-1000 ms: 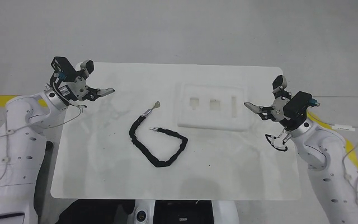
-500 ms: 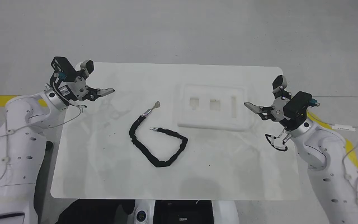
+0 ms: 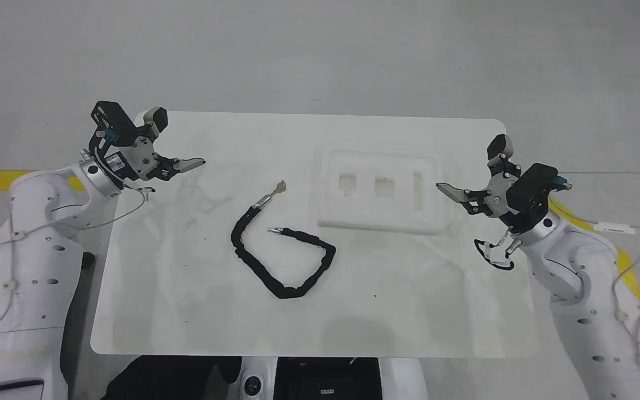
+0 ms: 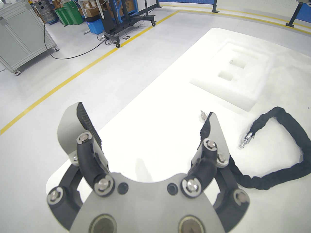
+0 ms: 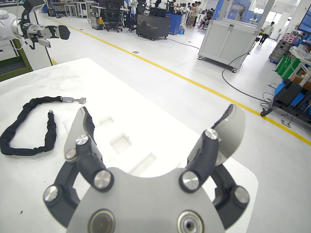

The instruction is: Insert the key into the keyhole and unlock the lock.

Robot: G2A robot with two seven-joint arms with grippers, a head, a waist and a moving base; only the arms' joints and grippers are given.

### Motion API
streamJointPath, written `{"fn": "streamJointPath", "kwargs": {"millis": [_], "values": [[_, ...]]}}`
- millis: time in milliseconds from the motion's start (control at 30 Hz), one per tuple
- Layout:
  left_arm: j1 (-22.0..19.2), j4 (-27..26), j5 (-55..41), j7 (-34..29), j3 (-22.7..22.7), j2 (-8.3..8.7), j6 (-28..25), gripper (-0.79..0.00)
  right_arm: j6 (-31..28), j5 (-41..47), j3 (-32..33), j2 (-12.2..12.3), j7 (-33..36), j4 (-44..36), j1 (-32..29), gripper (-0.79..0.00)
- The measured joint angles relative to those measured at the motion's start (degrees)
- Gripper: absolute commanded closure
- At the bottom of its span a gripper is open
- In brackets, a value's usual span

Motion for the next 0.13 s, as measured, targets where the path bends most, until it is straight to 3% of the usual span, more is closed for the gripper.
{"fn": "streamJointPath", "kwargs": {"millis": [133], "values": [[0.0, 0.0, 0.0, 0.0, 0.0, 0.0, 0.0, -0.785, 0.0, 0.0, 0.0, 0.0, 0.0, 0.0, 0.0, -0.784]]}}
